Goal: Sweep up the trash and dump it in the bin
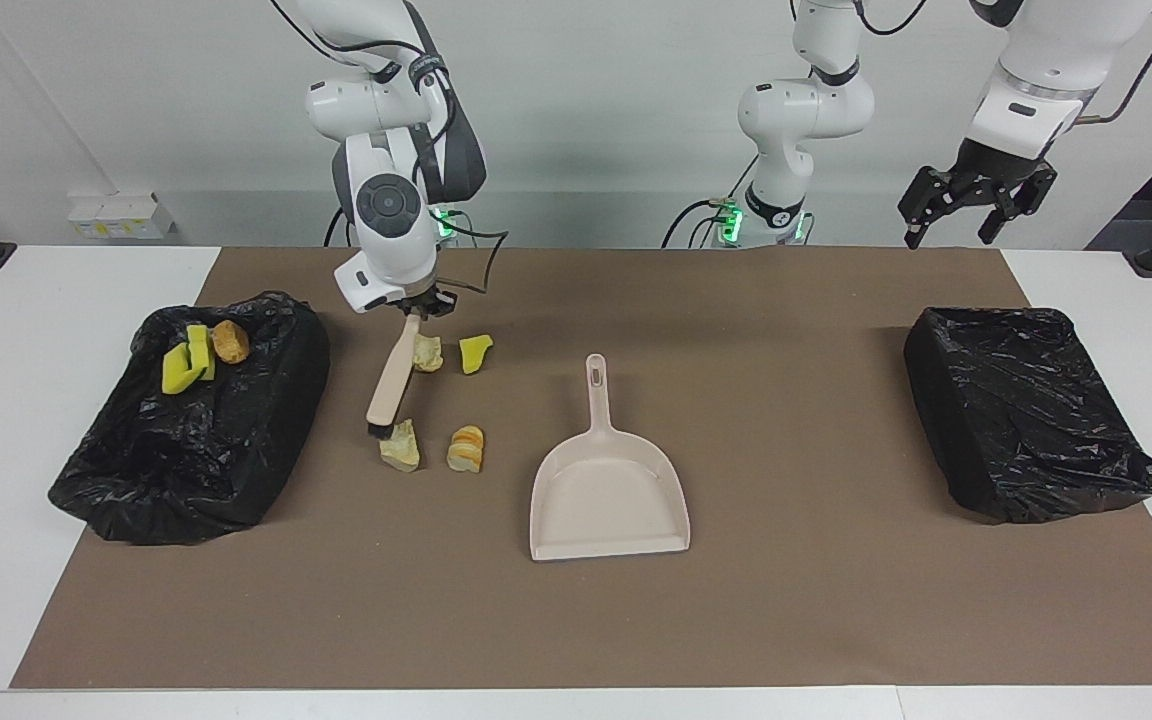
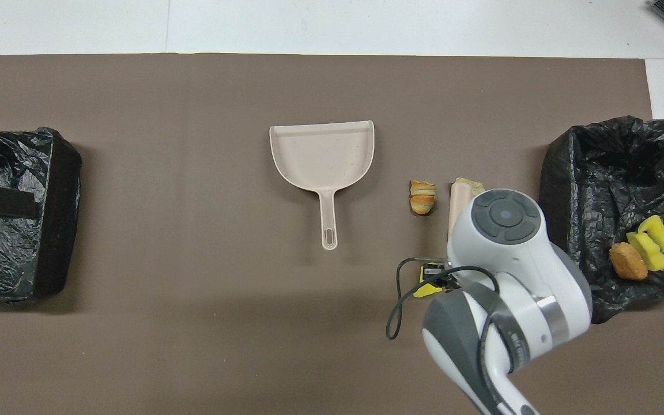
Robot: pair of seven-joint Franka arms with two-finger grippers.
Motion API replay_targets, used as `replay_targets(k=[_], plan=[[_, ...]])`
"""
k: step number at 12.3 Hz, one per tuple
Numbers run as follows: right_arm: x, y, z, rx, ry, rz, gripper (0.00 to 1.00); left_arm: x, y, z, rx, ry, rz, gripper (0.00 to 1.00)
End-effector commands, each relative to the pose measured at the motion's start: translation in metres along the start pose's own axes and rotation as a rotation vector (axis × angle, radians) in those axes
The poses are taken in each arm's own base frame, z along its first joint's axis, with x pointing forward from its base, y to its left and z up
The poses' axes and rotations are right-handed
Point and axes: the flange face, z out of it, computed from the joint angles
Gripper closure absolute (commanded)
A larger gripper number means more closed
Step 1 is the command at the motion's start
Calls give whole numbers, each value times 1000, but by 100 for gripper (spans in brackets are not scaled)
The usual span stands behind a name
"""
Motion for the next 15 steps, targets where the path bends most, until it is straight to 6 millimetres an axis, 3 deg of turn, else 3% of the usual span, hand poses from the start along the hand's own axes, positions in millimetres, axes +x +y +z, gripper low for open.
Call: replay_targets(k=[1, 2, 4, 5, 7, 8, 12, 15], plan=[[-55, 21, 40, -10, 49, 40, 100, 0, -2, 0, 15, 1, 9, 0], [-72, 29, 59, 8, 48, 49, 100, 0, -2, 0, 15, -1, 10, 0], [-82, 29, 65, 30, 37, 62, 100, 0, -2, 0, 15, -1, 10, 0], [-81, 23, 64, 59, 34, 63, 100, 0, -2, 0, 15, -1, 10, 0], [-80, -7, 53, 111, 104, 24, 100, 0, -2, 0, 15, -1, 10, 0], [-67, -27, 36, 149, 113, 18, 100, 0, -2, 0, 15, -1, 10, 0], [-19, -62, -22, 176, 130, -15, 100, 0, -2, 0, 15, 1, 9, 0], [14, -57, -55, 114, 175, -78, 100, 0, -2, 0, 14, -3, 9, 0]])
